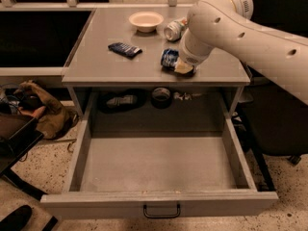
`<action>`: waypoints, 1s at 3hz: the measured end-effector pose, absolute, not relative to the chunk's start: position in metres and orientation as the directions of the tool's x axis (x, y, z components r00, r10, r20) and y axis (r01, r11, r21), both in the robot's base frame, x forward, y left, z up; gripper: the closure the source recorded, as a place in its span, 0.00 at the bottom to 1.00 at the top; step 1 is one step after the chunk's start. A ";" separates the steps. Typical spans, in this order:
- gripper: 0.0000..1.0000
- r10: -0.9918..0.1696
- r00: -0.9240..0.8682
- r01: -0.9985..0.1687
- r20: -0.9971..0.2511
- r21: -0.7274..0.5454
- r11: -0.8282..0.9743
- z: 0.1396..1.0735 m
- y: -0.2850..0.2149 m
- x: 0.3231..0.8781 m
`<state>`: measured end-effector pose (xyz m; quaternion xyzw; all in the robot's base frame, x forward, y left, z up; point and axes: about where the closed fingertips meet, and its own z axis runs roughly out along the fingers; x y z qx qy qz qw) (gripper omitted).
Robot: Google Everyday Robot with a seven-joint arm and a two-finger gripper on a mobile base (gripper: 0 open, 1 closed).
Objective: Pick pepsi can from top drawer and place on counter
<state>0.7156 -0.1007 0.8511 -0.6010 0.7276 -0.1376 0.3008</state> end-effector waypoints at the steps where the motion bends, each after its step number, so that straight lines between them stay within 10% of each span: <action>1: 0.12 -0.957 -0.097 -0.792 -0.272 -0.562 0.240 0.851 -0.101 0.716; 3: 0.00 -0.957 -0.097 -0.792 -0.272 -0.562 0.240 0.851 -0.101 0.716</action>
Offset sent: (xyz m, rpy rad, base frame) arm 0.0000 0.0000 0.0000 0.0000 0.0000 0.0000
